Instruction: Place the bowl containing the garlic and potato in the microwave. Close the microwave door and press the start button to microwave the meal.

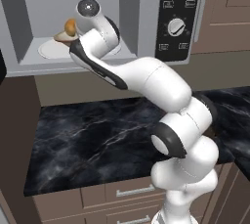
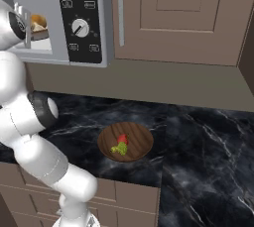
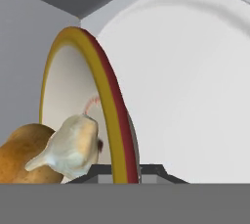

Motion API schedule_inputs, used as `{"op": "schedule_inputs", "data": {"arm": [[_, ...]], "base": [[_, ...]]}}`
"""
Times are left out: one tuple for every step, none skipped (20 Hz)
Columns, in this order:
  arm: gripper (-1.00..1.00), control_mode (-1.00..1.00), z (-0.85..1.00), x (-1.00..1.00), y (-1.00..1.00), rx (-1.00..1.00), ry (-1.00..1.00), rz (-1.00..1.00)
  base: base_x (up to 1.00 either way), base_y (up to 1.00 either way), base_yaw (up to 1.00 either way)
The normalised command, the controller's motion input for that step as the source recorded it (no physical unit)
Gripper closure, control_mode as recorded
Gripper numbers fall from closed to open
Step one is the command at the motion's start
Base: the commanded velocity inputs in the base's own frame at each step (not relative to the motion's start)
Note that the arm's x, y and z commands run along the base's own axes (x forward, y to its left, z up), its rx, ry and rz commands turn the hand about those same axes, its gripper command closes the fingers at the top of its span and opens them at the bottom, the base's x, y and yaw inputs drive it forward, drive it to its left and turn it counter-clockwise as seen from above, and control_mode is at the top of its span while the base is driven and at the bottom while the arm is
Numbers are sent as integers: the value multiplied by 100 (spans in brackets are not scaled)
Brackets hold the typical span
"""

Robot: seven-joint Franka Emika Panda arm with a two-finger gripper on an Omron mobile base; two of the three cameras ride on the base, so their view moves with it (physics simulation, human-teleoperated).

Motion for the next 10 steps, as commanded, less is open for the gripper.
{"op": "schedule_inputs", "data": {"arm": [[100,-100,0,32,24,0,0,0],[100,-100,0,30,24,0,0,0],[100,-100,0,26,24,0,0,0],[100,-100,0,25,26,0,0,0],[100,-100,0,23,26,0,0,0],[-100,-100,0,22,26,0,0,0],[-100,-100,0,20,24,0,0,0],[-100,-100,0,18,23,0,0,0],[-100,-100,0,12,24,0,0,-1],[-100,-100,0,9,24,0,0,-1]], "base": [[0,0,0],[0,0,0],[0,0,0],[0,0,0],[0,0,0],[0,0,0],[0,0,0],[0,0,0],[0,0,0],[0,0,0]]}}
